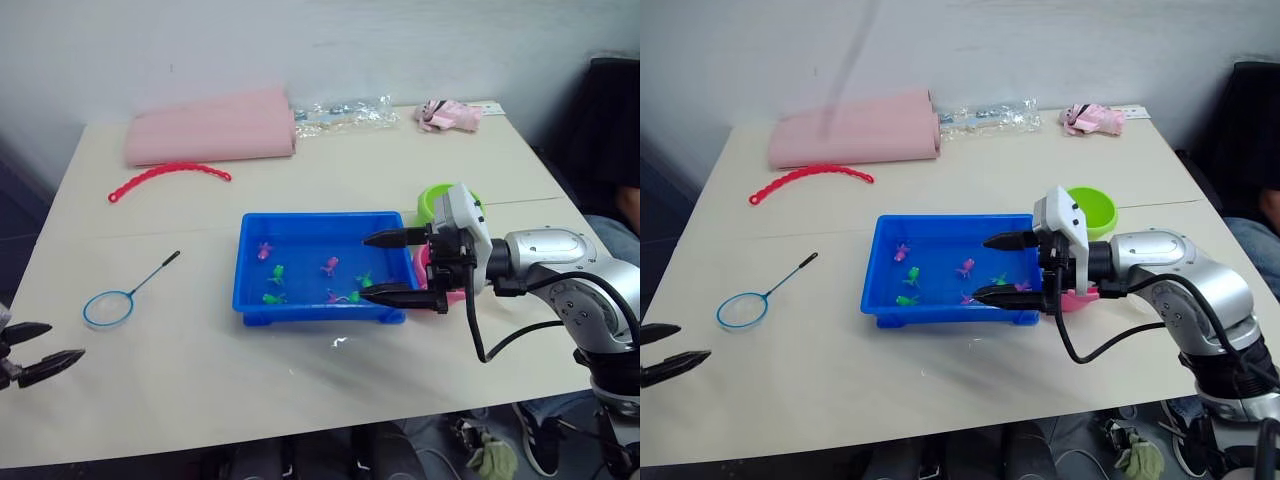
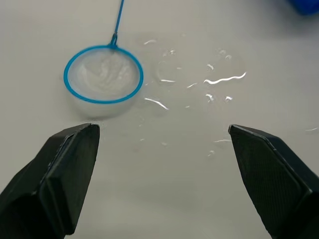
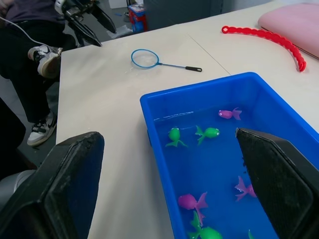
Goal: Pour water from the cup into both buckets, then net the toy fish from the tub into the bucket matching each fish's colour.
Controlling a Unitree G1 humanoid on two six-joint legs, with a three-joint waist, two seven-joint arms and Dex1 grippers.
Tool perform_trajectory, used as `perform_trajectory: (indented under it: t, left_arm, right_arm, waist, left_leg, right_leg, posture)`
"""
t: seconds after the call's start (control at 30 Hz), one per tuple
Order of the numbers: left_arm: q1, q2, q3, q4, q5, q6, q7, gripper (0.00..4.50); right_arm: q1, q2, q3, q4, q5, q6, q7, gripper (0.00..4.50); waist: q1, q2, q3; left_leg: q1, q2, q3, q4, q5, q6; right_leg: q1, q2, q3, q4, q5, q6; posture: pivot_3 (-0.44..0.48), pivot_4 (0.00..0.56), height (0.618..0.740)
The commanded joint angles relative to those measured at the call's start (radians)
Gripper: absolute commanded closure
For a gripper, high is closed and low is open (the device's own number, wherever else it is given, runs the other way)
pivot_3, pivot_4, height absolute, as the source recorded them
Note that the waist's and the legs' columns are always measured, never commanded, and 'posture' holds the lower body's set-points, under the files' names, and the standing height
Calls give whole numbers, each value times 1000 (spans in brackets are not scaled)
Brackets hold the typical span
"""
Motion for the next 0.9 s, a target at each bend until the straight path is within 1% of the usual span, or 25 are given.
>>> perform_trajectory:
  t: [0.03, 0.07, 0.1, 0.17, 0.27, 0.4, 0.5, 0.57, 0.67, 0.77, 0.8, 0.87, 0.9]
  left_arm:
    - [-239, 33, -182, 161, 93, -56, -32, 0]
    - [-309, 31, -230, 212, 120, -71, -39, 0]
    - [-410, 19, -301, 289, 176, -103, -39, 0]
    - [-582, -17, -416, 435, 278, -145, -2, 0]
    - [-788, -75, -530, 641, 391, -169, 70, 0]
    - [-934, -135, -604, 799, 469, -208, 135, 0]
    - [-985, -161, -627, 856, 499, -222, 167, 0]
    - [-1009, -187, -652, 883, 534, -215, 234, 0]
    - [-1020, -228, -671, 910, 563, -192, 313, 758]
    - [-1010, -246, -684, 924, 578, -186, 295, 1879]
    - [-1006, -249, -688, 929, 584, -178, 307, 2287]
    - [-997, -257, -665, 938, 563, -153, 314, 3062]
    - [-996, -260, -659, 940, 557, -147, 312, 3358]
  right_arm:
    - [27, -4, -44, -71, 3, 0, -22, 33]
    - [36, -5, -52, -83, 6, 4, -29, 33]
    - [53, -6, -67, -105, 12, 11, -43, 33]
    - [88, -9, -95, -144, 26, 22, -72, 33]
    - [153, -22, -143, -197, 37, 33, -102, 33]
    - [231, -37, -215, -263, 67, 58, -149, 33]
    - [257, -41, -243, -294, 86, 72, -178, 33]
    - [270, -42, -260, -316, 94, 79, -202, 33]
    - [289, -48, -293, -345, 110, 89, -232, 0]
    - [302, -56, -317, -365, 128, 97, -253, 0]
    - [304, -60, -323, -369, 133, 99, -258, 0]
    - [306, -69, -337, -378, 147, 105, -266, 0]
    - [307, -73, -342, -379, 153, 106, -269, 0]
  waist:
    - [3, -1, 0]
    - [3, -1, -1]
    - [1, -1, -1]
    - [0, -2, -1]
    - [0, -3, -2]
    - [-11, -9, 0]
    - [-10, -10, 1]
    - [-9, -10, 1]
    - [-6, -11, 1]
    - [0, -12, 0]
    - [0, -12, 0]
    - [-1, -12, 0]
    - [-2, -11, 0]
  left_leg:
    - [0, 0, 1, 0, 0, 0]
    - [0, 0, 2, 0, 0, 0]
    - [-1, 0, 4, 1, 0, 1]
    - [-1, -1, 6, 2, 0, 1]
    - [-1, -4, 13, 2, 0, 2]
    - [-1, -2, 21, 2, -1, 2]
    - [-1, 0, 21, 3, -1, 2]
    - [0, 1, 21, 3, -1, 2]
    - [0, 1, 20, 4, -1, 2]
    - [1, 5, 19, 5, -1, 2]
    - [2, 5, 19, 5, -1, 2]
    - [3, 5, 18, 6, -1, 2]
    - [4, 5, 18, 6, -1, 2]
  right_leg:
    - [-1, 1, 0, 1, 0, 0]
    - [0, 1, -1, 5, 0, 0]
    - [-2, 2, -1, 4, 0, 0]
    - [-2, 3, -2, 7, 0, 0]
    - [-2, 5, -3, 6, 0, 1]
    - [-4, 6, -3, 6, 0, 1]
    - [-5, 7, -2, 6, 0, 1]
    - [-5, 7, -1, 7, 0, 1]
    - [-5, 7, 0, 9, 0, 1]
    - [-5, 6, 2, 11, 0, 1]
    - [-5, 6, 2, 11, 0, 1]
    - [-5, 6, 3, 12, 0, 1]
    - [-5, 6, 4, 11, 0, 1]
  posture:
    - [0, 150, 738]
    - [0, 150, 738]
    - [0, 150, 738]
    - [0, 150, 738]
    - [0, 150, 738]
    - [0, 150, 738]
    - [0, 150, 738]
    - [0, 150, 738]
    - [0, 150, 738]
    - [0, 150, 738]
    - [0, 150, 738]
    - [0, 150, 738]
    - [0, 150, 738]
